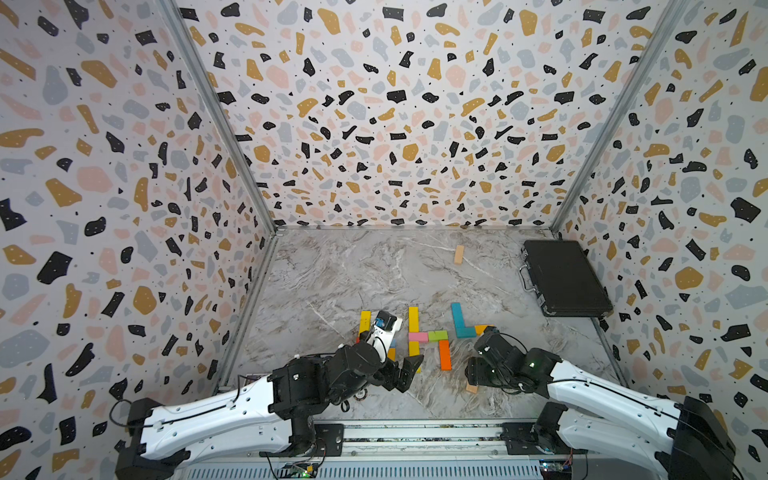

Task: Assemble the letter h with building blocks
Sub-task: Pick up the building block from the center of the board.

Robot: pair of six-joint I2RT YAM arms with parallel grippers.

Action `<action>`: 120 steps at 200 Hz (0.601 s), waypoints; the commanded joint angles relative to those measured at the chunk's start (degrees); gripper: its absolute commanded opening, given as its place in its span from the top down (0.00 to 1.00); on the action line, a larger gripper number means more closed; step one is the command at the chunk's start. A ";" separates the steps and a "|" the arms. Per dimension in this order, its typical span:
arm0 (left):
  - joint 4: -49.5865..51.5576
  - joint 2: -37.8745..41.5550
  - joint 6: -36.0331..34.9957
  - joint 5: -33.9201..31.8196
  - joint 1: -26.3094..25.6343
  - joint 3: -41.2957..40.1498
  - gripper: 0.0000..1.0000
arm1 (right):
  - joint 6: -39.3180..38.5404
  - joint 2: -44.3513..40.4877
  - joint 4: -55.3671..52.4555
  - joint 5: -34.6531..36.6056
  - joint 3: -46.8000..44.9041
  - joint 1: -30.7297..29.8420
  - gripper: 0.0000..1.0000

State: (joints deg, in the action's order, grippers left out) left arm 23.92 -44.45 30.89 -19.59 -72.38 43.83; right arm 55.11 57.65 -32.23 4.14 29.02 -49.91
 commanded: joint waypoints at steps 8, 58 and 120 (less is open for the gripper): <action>1.37 1.80 -1.58 -1.62 0.13 -0.57 0.01 | 2.41 4.02 1.00 1.59 1.24 -0.72 0.31; 1.66 4.05 -1.89 -3.29 0.13 -1.84 0.01 | 1.25 7.00 0.84 0.76 1.36 -1.13 0.40; 1.74 3.71 -1.87 -4.35 0.15 -2.13 0.01 | -3.64 10.12 2.08 -0.32 2.74 -1.13 0.61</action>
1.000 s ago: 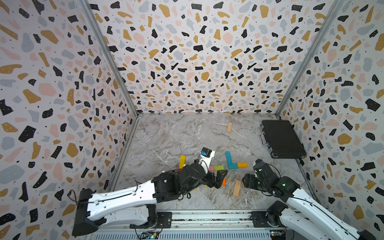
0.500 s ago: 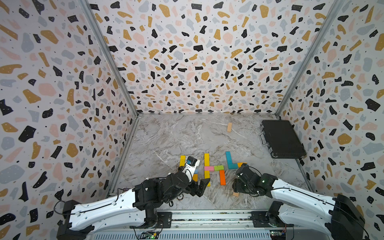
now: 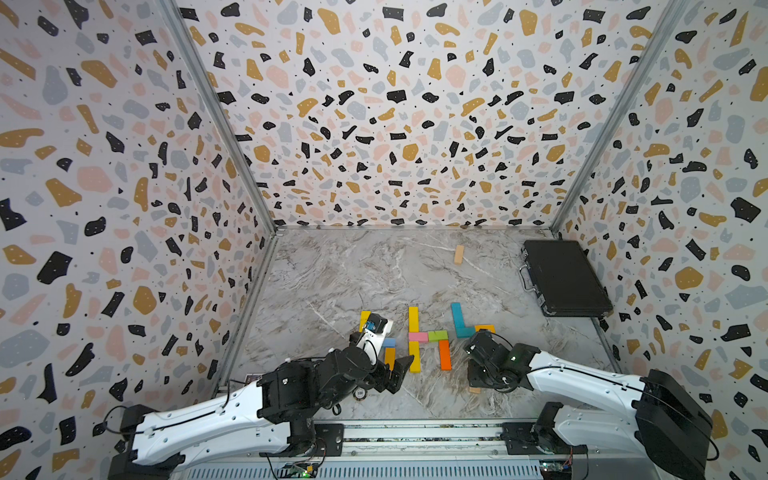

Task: Assemble the letter h with building blocks
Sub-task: Pick up the building block from the center of the board, then assemble the building block at the center of the board.

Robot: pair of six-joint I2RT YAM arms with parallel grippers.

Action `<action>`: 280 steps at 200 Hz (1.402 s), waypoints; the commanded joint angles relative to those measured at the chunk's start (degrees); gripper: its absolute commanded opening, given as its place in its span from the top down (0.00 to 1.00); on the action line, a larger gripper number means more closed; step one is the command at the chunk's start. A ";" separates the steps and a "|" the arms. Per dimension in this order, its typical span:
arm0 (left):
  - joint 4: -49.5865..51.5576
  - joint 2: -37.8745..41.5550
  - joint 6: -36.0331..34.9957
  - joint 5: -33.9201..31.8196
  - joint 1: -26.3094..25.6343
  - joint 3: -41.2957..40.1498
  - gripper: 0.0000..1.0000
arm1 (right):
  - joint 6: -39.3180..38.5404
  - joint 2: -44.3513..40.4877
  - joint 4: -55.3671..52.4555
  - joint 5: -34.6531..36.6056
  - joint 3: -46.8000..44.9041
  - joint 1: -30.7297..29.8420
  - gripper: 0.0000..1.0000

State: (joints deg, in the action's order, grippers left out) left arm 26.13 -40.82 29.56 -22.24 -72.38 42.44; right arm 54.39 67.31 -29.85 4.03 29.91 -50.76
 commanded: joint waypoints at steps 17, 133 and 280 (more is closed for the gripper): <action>-0.32 0.16 -0.46 -1.84 0.15 -0.70 0.01 | -4.58 0.70 -1.66 1.00 2.93 -0.28 0.65; -0.11 1.12 0.82 -1.75 0.18 -1.74 0.01 | -14.02 4.41 1.81 -0.52 7.46 4.82 0.70; 1.47 3.50 0.82 -3.07 0.22 -2.83 0.01 | -14.33 13.82 6.30 -0.45 10.09 7.85 0.70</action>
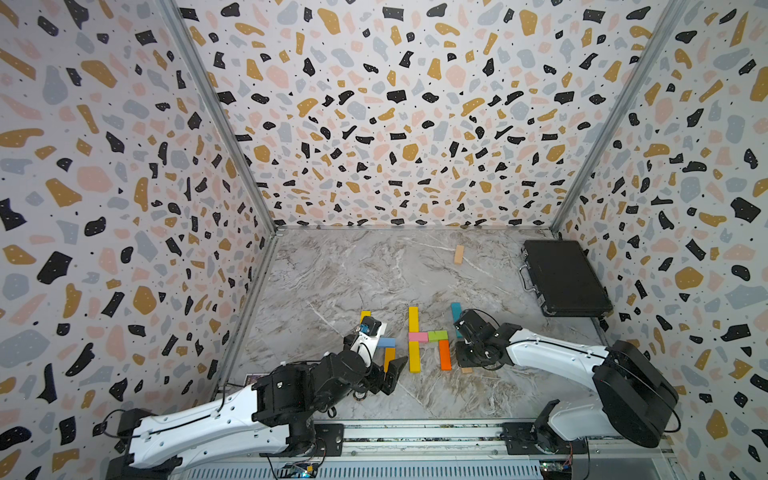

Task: Assemble the letter h with building blocks
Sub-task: Assemble the building block at the center of the board.

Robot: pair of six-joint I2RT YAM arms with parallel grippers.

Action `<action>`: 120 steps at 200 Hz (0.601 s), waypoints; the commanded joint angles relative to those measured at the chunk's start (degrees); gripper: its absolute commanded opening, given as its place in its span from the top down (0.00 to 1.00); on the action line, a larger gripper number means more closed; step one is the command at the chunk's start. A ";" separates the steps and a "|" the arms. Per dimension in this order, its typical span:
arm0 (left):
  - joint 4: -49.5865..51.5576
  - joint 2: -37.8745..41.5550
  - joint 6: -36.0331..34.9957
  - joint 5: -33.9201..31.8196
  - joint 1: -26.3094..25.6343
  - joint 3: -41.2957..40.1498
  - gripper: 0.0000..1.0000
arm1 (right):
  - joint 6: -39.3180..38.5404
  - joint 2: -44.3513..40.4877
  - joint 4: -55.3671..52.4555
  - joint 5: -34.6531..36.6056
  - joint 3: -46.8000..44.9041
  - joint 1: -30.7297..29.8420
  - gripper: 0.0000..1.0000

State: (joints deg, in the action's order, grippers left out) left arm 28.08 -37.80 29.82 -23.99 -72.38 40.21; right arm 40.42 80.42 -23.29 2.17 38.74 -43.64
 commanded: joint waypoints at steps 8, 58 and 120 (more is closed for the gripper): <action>-0.46 0.45 0.45 -1.32 0.22 -0.64 0.01 | -0.40 0.96 -0.35 1.63 1.37 0.91 0.70; -0.39 0.50 0.29 -1.50 0.31 -0.74 0.01 | -0.92 1.46 0.19 1.43 1.07 1.54 0.69; -0.24 0.55 0.24 -1.50 0.31 -0.76 0.01 | -1.69 2.22 -0.66 2.81 1.17 1.98 0.69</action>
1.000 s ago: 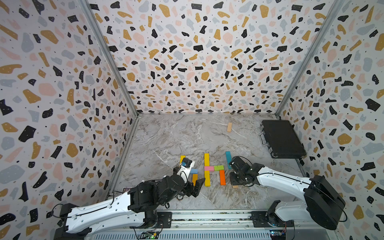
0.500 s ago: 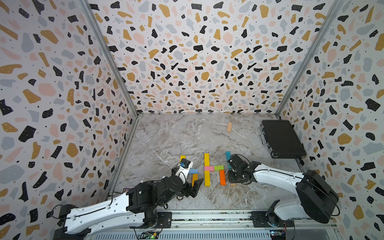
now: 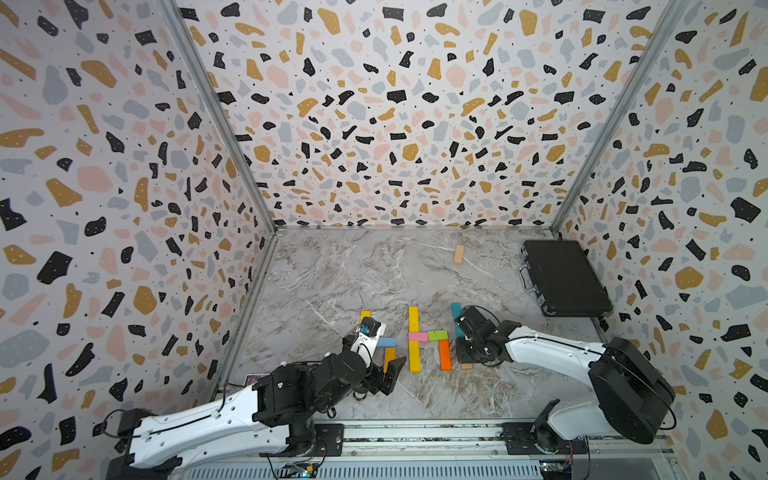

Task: Assemble the letter h with building blocks
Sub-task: Assemble the building block at the center of the board.

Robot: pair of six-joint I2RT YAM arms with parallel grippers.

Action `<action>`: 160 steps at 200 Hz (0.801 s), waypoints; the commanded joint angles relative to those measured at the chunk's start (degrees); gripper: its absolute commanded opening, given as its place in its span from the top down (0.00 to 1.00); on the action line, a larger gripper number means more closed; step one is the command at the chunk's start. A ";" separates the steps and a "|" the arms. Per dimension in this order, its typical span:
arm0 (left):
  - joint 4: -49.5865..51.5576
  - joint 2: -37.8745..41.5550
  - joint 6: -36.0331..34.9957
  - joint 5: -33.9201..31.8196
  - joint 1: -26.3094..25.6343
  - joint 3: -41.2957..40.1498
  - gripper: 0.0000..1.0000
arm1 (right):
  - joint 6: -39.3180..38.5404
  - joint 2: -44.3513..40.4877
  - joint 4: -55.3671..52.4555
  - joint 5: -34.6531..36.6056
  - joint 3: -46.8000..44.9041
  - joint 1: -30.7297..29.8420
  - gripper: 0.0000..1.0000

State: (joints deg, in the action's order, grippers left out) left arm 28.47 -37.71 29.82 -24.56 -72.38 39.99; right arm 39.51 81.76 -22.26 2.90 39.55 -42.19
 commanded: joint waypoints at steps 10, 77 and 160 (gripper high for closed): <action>-0.58 0.53 0.26 -0.93 0.38 -0.56 0.01 | -0.75 0.82 -2.02 2.33 0.42 0.64 0.69; -0.58 0.95 0.52 -1.02 0.44 -0.89 0.01 | -0.76 1.29 -0.95 1.77 0.34 0.94 0.66; -0.39 0.89 0.46 -1.24 0.57 -0.96 0.01 | -0.49 2.71 -0.52 2.38 0.79 1.06 0.63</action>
State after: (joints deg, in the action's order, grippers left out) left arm 28.75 -37.19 29.82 -24.60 -72.05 39.64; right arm 39.33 82.91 -21.34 4.36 40.05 -41.52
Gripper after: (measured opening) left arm 0.988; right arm 0.355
